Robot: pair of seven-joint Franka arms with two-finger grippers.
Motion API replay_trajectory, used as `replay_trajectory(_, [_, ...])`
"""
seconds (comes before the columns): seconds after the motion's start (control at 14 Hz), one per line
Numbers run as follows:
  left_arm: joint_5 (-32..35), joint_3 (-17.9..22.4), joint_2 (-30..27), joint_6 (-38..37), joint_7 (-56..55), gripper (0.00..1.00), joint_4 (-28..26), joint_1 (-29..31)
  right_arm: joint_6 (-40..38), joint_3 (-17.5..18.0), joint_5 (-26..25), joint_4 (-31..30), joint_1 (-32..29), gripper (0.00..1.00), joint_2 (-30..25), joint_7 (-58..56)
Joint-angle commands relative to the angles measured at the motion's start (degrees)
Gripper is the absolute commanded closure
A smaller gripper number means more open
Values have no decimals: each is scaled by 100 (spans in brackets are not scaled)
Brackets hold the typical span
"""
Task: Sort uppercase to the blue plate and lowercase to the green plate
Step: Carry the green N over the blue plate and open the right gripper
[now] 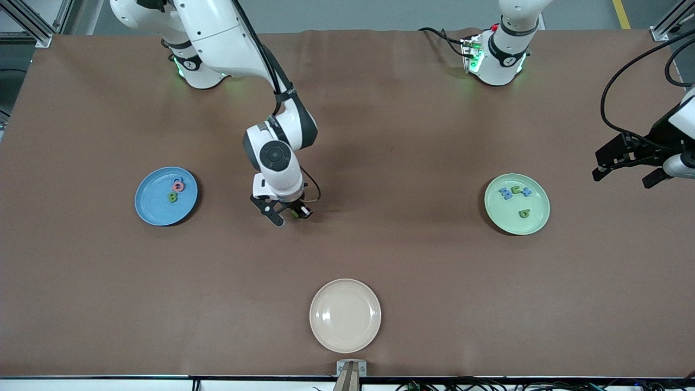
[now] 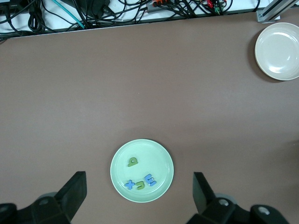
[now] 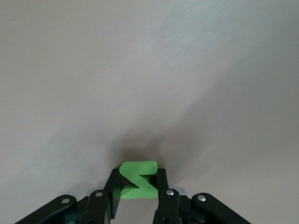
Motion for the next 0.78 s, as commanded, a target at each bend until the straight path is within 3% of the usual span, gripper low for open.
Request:
replay_trajectory(0.0, [59,-35,84,-148,-75,0,160,8,-1041,-98,63,-202,-442,99,-513,-821])
replay_trajectory(0.21, [59,-26,111,-148,-58,0,160,-9,-1826,-704,-104,-701,-442,99,-1207,-1708])
replay_trajectory(0.43, [59,-17,128,-148,-58,0,160,-9,-2029,-1433,-200,-1326,-434,99,-1805,-2929])
replay_trajectory(0.71, [77,-8,155,-148,-57,0,160,-45,-2039,-2268,-789,-1907,-443,99,-2263,-4117])
